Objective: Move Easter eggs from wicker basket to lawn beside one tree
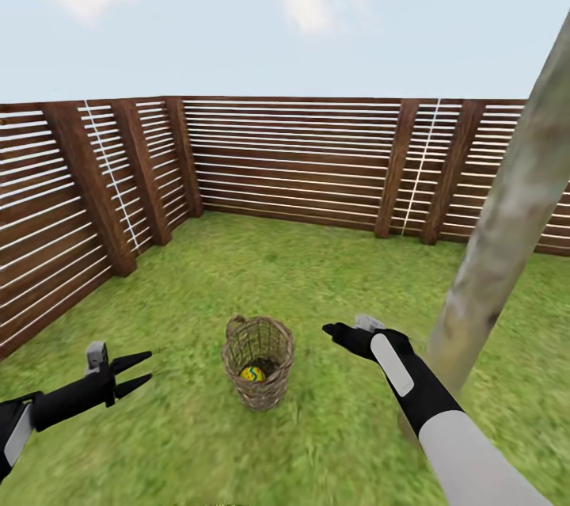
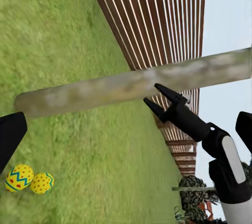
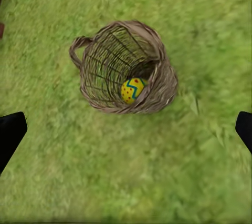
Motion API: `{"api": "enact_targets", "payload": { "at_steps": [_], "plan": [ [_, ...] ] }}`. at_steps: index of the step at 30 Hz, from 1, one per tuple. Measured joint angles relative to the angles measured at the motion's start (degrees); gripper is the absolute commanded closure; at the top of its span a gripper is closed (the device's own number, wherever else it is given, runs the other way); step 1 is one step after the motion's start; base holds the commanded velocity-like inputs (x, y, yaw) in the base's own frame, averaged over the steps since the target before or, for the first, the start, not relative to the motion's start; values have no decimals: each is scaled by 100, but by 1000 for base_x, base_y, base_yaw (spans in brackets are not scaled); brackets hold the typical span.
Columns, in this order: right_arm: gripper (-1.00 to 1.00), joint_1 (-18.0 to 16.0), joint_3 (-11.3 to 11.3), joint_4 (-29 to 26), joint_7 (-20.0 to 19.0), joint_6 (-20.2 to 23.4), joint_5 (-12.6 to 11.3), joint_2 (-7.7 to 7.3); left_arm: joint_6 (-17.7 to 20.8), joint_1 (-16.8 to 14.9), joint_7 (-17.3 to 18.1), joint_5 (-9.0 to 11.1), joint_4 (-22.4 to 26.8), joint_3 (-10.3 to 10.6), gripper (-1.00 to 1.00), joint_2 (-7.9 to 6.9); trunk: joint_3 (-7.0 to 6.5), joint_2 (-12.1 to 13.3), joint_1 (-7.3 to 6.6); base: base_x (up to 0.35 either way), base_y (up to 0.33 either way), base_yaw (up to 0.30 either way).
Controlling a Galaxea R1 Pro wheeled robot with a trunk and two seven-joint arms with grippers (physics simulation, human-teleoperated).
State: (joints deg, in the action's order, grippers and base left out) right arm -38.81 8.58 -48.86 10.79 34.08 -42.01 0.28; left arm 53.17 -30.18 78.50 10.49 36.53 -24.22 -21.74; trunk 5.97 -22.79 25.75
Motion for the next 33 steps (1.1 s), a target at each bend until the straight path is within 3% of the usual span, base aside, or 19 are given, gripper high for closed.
{"api": "enact_targets", "payload": {
  "at_steps": [17, 23, 33],
  "plan": [
    [-100, 1, 2, 62, -1, -9, 11, -1, -7, -1, 3, -3, -3, -26, -100, -12, 0, 1, 0, 11, 113, 255],
    [-100, 1, -3, 82, -2, -10, 12, -1, -4, -1, 4, -6, -2, -29, -100, -13, 0, 0, -1, 37, 261, 67],
    [-100, 1, -7, 87, -1, -225, -2, -6, -10, -1, 3, -3, -4, -32, -100, -13, 0, 0, -3, 232, 185, 3]
  ]
}}
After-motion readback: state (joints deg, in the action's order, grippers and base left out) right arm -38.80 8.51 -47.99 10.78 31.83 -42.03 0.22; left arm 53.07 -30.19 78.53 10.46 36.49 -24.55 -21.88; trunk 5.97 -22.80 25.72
